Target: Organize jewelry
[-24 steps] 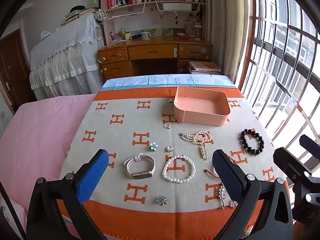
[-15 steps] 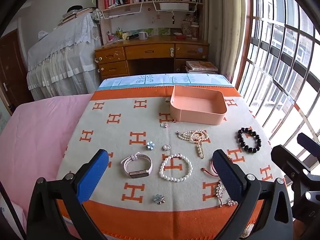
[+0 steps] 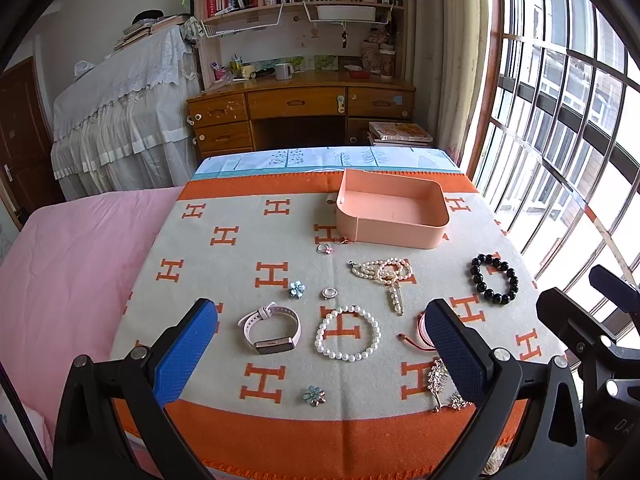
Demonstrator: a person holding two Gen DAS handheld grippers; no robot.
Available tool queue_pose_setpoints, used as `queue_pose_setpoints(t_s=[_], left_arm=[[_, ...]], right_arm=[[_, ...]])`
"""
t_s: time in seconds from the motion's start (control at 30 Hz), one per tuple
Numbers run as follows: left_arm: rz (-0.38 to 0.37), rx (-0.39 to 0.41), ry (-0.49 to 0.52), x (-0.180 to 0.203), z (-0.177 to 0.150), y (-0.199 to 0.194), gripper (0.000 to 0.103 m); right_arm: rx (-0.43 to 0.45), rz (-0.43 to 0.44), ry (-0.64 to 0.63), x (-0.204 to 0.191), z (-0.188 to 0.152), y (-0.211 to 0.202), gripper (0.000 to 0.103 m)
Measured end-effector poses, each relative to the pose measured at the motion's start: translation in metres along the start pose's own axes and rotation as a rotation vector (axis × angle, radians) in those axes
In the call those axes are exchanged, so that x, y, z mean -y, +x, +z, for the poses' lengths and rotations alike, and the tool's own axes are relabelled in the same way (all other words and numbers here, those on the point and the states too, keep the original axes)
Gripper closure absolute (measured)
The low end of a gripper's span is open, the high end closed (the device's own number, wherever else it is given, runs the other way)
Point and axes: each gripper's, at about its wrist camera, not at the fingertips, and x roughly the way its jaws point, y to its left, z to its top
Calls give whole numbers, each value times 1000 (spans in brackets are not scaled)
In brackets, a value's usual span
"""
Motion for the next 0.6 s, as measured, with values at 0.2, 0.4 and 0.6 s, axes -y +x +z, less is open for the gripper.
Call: queue_pose_setpoints(t_s=[0.2,0.4,0.6], left_arm=[[-2,-3,1,2,-1,0,1],[-3,-1,0,2,-2,1,1],[-11,-6,-11,4,-5,0,1]], right_arm=[[0,1,0,0,0,0,3],[1,1,0,-1,0,0,3],[0,1,1,-2,-1,0,3]])
